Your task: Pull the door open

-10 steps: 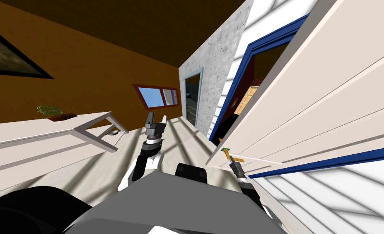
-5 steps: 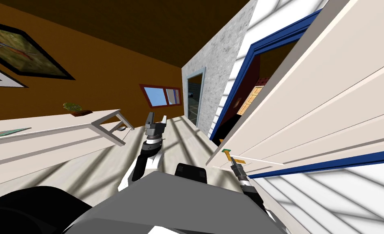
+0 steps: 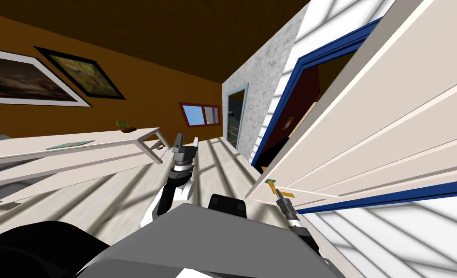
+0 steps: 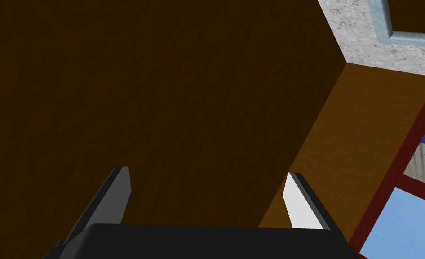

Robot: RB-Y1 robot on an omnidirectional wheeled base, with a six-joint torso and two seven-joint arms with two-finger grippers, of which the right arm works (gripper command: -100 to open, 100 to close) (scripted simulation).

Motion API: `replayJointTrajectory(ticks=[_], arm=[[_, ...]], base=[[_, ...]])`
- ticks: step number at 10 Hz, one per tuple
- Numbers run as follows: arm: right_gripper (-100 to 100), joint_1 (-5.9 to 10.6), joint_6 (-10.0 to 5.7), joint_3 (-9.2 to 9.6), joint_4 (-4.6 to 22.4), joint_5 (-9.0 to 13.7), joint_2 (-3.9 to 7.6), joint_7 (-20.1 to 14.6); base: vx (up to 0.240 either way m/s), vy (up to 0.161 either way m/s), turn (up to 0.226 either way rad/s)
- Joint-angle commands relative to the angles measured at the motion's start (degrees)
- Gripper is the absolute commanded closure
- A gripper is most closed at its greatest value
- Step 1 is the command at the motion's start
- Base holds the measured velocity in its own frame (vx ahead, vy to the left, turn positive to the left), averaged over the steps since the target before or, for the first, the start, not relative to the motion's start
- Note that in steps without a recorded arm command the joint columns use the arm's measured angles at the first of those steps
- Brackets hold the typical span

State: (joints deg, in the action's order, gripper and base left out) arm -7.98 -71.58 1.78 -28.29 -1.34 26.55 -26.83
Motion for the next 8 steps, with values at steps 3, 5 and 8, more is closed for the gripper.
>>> replayJointTrajectory(ticks=[3,5,8], arm=[[100,-1.25,-1.21,-0.17,0.0,0.1,0.68,-0.4],[100,-1.77,-2.39,-0.16,0.5,0.1,0.99,-0.6],[100,-2.69,-0.31,-0.18,-2.4,-0.3,0.24,-0.3]], base=[[-0.16,-0.065,0.129],[-0.155,-0.031,0.136],[-0.122,-0.029,0.101]])
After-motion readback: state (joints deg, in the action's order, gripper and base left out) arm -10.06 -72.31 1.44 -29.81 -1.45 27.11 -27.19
